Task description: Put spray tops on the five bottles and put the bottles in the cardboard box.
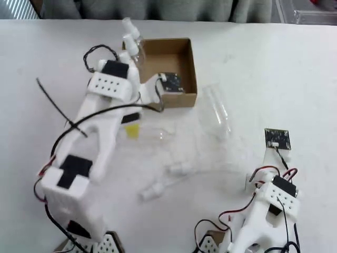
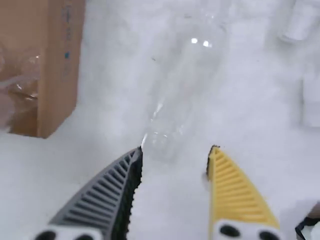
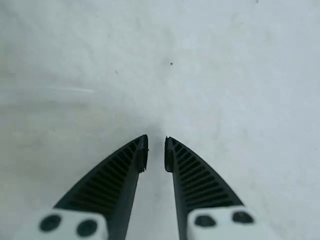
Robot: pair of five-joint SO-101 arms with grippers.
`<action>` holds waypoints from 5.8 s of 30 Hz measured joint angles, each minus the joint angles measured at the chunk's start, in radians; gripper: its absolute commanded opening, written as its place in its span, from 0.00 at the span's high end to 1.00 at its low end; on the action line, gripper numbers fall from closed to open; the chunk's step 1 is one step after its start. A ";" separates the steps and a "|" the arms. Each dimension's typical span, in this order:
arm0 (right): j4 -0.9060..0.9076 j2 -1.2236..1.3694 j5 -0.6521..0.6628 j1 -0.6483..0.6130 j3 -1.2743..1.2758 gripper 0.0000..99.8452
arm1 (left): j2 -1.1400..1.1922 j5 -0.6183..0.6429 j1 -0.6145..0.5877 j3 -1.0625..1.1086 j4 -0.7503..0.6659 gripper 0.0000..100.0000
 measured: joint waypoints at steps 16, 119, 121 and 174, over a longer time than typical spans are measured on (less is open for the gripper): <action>0.000 0.000 0.025 0.000 0.000 0.96 | -0.327 -0.127 0.143 0.531 -0.476 0.79; 0.448 -0.005 0.511 -0.793 -0.471 0.86 | -0.572 1.074 -0.594 0.937 -0.793 0.98; 0.465 -0.005 0.559 -0.850 -0.471 0.81 | -0.508 1.074 -0.609 0.898 -0.793 0.98; 0.222 0.667 0.925 -0.945 -0.675 0.98 | -0.338 1.074 -0.666 0.776 -0.793 0.98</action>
